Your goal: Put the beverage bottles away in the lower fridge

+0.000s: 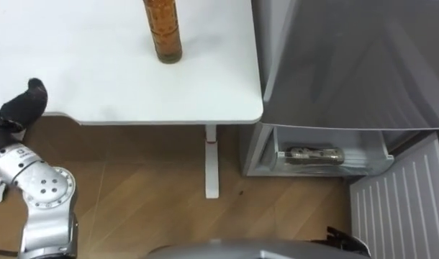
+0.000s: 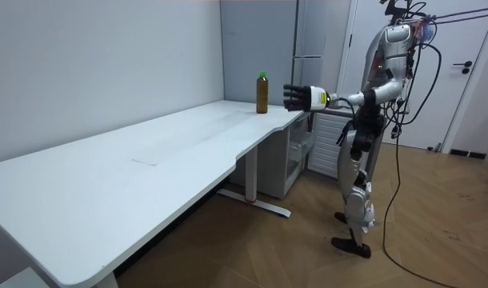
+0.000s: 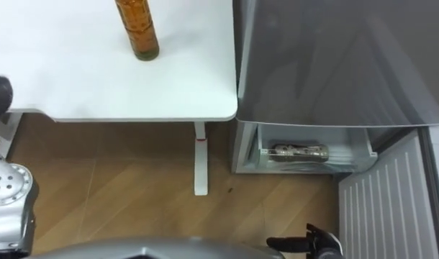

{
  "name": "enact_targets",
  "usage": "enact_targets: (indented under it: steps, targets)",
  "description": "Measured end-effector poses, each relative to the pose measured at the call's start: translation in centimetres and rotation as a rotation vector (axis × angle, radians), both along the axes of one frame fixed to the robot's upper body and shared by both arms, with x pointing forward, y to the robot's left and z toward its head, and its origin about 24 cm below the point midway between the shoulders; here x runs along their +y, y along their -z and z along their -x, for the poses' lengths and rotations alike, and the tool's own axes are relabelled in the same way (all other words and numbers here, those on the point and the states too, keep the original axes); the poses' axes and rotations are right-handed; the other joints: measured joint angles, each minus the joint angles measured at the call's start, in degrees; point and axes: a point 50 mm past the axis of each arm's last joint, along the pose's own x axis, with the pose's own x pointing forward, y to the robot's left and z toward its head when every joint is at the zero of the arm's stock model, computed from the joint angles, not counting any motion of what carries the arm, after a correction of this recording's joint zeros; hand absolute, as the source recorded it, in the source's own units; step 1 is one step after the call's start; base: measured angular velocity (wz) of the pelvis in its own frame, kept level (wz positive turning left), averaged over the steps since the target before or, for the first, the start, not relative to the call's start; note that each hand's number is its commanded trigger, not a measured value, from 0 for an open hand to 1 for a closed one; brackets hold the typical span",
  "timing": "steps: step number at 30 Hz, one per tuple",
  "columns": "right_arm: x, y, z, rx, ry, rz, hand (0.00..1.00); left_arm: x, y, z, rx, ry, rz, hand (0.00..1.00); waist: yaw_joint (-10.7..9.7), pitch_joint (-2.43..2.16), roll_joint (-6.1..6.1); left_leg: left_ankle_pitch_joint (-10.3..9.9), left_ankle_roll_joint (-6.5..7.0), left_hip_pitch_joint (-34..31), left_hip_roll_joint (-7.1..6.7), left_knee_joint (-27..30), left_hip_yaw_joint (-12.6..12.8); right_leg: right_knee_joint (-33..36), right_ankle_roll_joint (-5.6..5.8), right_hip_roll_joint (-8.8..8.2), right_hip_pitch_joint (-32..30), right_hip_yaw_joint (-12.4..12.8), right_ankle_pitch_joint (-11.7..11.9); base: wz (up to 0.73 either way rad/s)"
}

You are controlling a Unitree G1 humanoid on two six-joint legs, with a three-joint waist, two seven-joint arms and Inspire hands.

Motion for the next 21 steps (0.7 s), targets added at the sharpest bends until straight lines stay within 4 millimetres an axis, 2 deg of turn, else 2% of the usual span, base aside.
enact_targets:
  steps: [6, 8, 10, 13, 16, 21]
  targets:
    - [0.0, 0.0, 0.1, -0.009, 0.003, -0.018, 0.0, -1.5, -1.2, -0.9, -0.017, 0.18, -0.01, 0.0, -1.1, 0.0, -0.16, 0.0, 0.01, 0.2, 0.04, -0.1, 0.7, 0.0, 0.04, 0.08, -0.4, 1.1, 0.0, -0.04]
    - [0.0, 0.0, 0.1, -0.015, 0.009, -0.026, 0.0, -1.8, -1.1, -1.3, -0.018, 0.229, 0.019, 0.0, -1.6, 0.21, -0.22, 0.0, 0.02, 0.3, 0.04, -0.1, 0.9, 0.1, 0.04, 0.05, 0.0, 1.2, 0.0, -0.06]
    - [0.0, 0.0, 0.0, -0.022, 0.029, -0.035, 0.0, -2.7, -0.3, -1.6, 0.005, 0.299, 0.08, 0.0, -2.4, 0.73, -0.44, 0.0, 0.02, 0.9, 0.09, -0.2, 1.2, 0.1, 0.04, 0.09, 0.4, 1.5, 0.0, -0.07]
    - [0.0, 0.0, 0.1, -0.027, 0.036, -0.038, 0.0, -3.8, 1.7, -2.0, 0.087, 0.393, 0.149, 0.0, -2.7, 0.76, -0.32, 0.0, 0.02, 0.9, 0.22, -0.2, 2.4, 0.3, 0.02, 0.31, 0.0, 3.5, 0.0, -0.21]
    - [0.2, 0.0, -0.1, -0.033, 0.04, -0.043, 0.0, -4.8, 3.1, -2.3, 0.133, 0.485, 0.263, 0.0, -3.6, 0.75, -0.58, 0.0, 0.02, 0.8, 0.28, -0.4, 2.5, 0.5, 0.0, 0.43, -0.9, 4.1, 0.0, -0.08]
    - [0.0, 0.0, 0.2, -0.021, 0.069, -0.044, 0.0, -5.3, 3.5, -2.6, 0.147, 0.581, 0.355, 0.0, -4.3, 0.67, -0.79, 0.0, 0.02, 1.0, 0.42, -0.9, 3.4, 1.1, -0.03, 0.59, -1.4, 4.9, 0.0, -0.08]
